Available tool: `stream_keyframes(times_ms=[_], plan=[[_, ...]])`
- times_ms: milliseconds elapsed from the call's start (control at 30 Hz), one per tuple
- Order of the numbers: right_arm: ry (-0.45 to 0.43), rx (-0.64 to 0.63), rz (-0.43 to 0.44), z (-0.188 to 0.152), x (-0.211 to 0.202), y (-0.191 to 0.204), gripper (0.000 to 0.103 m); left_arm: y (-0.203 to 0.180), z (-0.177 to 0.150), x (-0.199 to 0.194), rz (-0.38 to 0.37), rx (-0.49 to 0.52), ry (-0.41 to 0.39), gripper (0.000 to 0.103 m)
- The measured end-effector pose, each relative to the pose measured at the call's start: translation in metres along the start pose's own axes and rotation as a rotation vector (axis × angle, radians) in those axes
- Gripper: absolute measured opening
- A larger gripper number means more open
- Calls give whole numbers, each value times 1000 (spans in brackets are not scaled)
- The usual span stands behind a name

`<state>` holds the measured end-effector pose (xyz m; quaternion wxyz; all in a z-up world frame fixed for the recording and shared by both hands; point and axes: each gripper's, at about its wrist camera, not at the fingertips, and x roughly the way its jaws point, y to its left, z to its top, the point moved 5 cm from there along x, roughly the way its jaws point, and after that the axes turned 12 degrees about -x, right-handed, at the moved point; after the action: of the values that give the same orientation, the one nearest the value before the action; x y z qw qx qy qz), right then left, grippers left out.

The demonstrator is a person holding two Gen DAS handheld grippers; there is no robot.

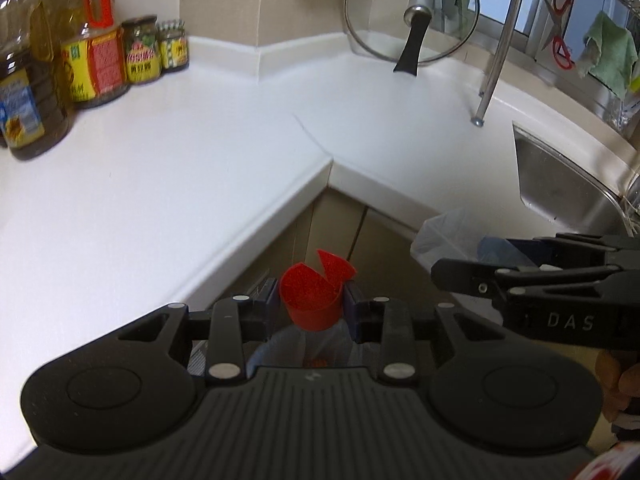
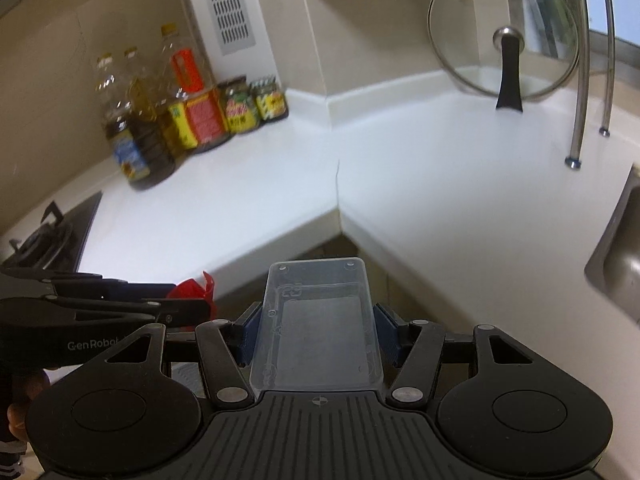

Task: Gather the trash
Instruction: 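Carry the red cup and clear box down over the trash bin with both tools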

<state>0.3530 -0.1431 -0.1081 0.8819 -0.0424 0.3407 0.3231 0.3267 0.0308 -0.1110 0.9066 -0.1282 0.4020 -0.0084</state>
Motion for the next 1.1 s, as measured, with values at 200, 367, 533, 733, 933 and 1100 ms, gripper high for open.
stream_keyframes(times_ms=[200, 367, 533, 733, 933, 1100], plan=[[48, -1, 38, -21, 10, 1, 59, 6, -16, 5, 39, -31, 32, 30], [75, 15, 55, -38, 14, -6, 59, 3, -31, 10, 70, -53, 58, 30], [94, 8, 74, -55, 17, -13, 59, -3, -45, 14, 91, -77, 64, 30], [140, 48, 99, -84, 31, -22, 59, -2, -74, 30, 121, -102, 98, 30], [178, 77, 112, -111, 50, -30, 59, 6, -110, 65, 136, -126, 161, 30], [206, 89, 115, -127, 67, -33, 59, 15, -128, 93, 138, -140, 197, 30]])
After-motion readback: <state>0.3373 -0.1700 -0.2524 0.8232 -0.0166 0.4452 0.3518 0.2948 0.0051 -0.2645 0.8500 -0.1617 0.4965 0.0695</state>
